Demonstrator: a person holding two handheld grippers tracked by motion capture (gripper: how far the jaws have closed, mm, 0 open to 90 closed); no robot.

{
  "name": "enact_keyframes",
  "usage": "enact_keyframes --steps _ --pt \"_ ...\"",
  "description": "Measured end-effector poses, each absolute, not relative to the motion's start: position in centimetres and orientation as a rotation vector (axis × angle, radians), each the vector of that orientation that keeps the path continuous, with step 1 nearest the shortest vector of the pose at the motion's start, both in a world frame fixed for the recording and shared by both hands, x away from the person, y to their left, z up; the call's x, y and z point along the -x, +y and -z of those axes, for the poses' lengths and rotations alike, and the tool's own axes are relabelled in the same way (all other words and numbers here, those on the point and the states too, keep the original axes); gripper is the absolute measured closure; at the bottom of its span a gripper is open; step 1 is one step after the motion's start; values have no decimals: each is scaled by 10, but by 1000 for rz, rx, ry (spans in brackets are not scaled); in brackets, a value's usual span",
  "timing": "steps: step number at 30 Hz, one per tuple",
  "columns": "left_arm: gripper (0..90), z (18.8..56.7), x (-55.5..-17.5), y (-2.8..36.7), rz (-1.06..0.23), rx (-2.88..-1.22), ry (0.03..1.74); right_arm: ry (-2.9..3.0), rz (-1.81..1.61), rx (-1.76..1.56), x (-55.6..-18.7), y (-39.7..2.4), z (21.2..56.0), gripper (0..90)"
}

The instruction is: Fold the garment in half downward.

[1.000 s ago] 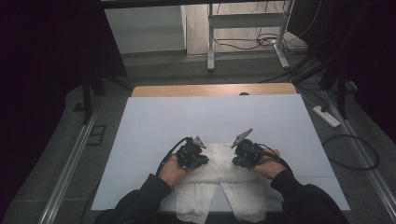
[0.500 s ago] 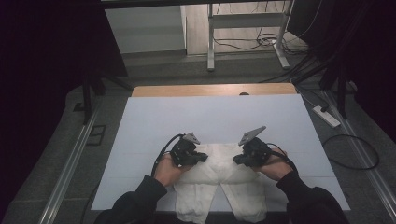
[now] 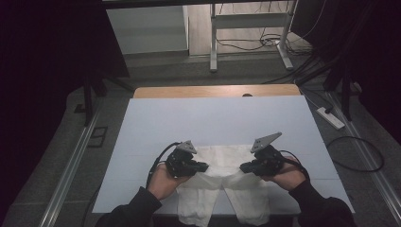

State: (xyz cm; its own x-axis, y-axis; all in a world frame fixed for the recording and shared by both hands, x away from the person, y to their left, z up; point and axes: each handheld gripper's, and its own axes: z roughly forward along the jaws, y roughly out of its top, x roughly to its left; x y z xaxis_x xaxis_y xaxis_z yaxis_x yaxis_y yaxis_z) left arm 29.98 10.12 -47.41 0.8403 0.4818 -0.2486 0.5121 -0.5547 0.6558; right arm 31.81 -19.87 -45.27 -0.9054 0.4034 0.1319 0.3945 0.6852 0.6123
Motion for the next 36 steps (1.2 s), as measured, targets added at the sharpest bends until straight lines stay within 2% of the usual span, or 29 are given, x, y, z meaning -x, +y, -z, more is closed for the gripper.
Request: enact_keyframes --steps 21,31,36 --pt "855 479 -248 105 97 -2283 693 2971 -1064 -597 -273 -208 451 834" --pt "847 489 -229 102 163 -2329 685 3041 -1023 -571 -259 -210 459 824" --pt "799 496 -221 101 215 -2360 681 3082 -986 -571 -251 -211 464 789"
